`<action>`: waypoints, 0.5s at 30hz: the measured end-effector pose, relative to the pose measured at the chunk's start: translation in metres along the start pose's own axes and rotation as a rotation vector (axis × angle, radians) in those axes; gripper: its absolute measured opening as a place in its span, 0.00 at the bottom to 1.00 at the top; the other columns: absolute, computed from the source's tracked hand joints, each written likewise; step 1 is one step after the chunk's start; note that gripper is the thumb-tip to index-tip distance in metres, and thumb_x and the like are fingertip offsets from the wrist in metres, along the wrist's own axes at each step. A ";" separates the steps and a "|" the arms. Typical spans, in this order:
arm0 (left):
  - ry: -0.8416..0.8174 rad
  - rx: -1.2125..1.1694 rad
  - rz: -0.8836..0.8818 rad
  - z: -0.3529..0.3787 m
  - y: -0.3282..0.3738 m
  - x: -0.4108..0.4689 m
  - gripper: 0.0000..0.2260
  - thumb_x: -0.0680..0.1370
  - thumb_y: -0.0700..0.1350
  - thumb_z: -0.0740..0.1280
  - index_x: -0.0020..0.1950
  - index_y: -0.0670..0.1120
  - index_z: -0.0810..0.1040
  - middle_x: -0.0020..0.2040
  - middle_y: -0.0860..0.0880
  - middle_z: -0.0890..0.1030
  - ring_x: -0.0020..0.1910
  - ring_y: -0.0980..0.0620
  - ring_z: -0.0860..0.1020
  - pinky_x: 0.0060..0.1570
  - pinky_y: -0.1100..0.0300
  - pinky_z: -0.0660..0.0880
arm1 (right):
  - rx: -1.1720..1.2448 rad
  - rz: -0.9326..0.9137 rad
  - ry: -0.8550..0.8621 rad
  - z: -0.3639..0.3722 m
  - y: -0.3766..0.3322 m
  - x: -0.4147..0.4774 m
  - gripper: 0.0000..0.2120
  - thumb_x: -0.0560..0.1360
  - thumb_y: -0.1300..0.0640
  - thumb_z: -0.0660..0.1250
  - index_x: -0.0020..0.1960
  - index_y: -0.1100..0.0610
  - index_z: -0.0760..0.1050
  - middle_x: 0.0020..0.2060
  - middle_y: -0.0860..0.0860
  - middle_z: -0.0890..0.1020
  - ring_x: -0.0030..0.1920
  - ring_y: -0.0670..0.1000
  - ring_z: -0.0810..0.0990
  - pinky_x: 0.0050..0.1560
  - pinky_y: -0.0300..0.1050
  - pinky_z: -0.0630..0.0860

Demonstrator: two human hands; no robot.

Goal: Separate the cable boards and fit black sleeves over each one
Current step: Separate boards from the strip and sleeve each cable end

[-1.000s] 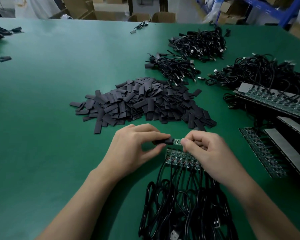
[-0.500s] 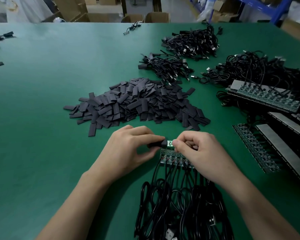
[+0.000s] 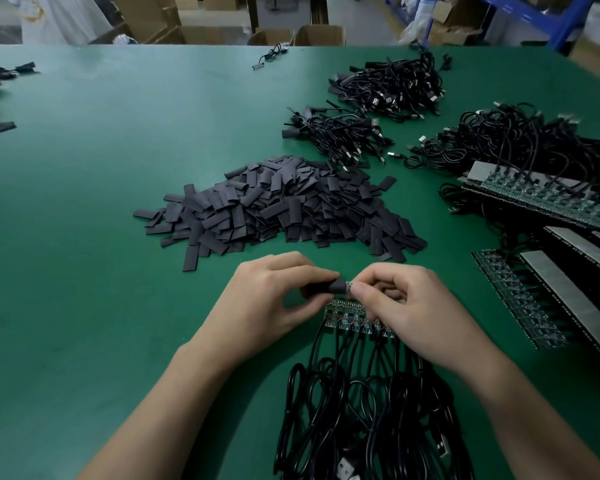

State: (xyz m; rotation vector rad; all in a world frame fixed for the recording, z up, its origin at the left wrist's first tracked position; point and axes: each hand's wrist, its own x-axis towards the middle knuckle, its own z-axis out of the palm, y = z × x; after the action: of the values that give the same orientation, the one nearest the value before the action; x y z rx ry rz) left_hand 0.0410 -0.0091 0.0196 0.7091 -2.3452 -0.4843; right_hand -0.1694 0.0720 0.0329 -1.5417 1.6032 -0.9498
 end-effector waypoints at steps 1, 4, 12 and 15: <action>0.016 -0.020 -0.007 -0.001 0.000 0.000 0.10 0.77 0.45 0.76 0.58 0.47 0.87 0.48 0.53 0.84 0.46 0.55 0.83 0.48 0.54 0.81 | 0.012 -0.002 -0.003 -0.002 0.000 0.000 0.09 0.79 0.51 0.69 0.41 0.49 0.82 0.31 0.49 0.81 0.31 0.43 0.75 0.35 0.45 0.74; 0.030 -0.043 -0.005 -0.001 0.000 0.000 0.10 0.77 0.44 0.76 0.58 0.46 0.87 0.48 0.52 0.85 0.46 0.56 0.83 0.49 0.56 0.81 | 0.031 0.005 -0.022 -0.003 0.001 0.001 0.08 0.79 0.50 0.68 0.42 0.48 0.82 0.32 0.49 0.82 0.32 0.45 0.78 0.39 0.52 0.78; 0.059 -0.036 0.055 0.004 0.001 0.001 0.11 0.77 0.44 0.76 0.59 0.46 0.86 0.50 0.52 0.84 0.47 0.56 0.83 0.49 0.56 0.81 | 0.092 0.030 -0.064 0.000 0.006 0.003 0.08 0.81 0.52 0.69 0.45 0.46 0.84 0.32 0.47 0.83 0.31 0.45 0.78 0.37 0.44 0.77; 0.184 -0.114 -0.042 0.006 0.001 0.001 0.14 0.75 0.45 0.76 0.61 0.46 0.85 0.51 0.52 0.84 0.50 0.57 0.82 0.51 0.58 0.80 | 0.209 0.029 -0.083 -0.001 0.004 0.004 0.08 0.82 0.55 0.69 0.47 0.47 0.85 0.33 0.49 0.83 0.31 0.45 0.77 0.36 0.37 0.75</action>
State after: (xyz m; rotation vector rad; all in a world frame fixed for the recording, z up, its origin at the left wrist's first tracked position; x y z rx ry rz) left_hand 0.0359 -0.0081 0.0164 0.7191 -2.1179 -0.5425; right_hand -0.1723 0.0682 0.0297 -1.3916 1.4170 -0.9910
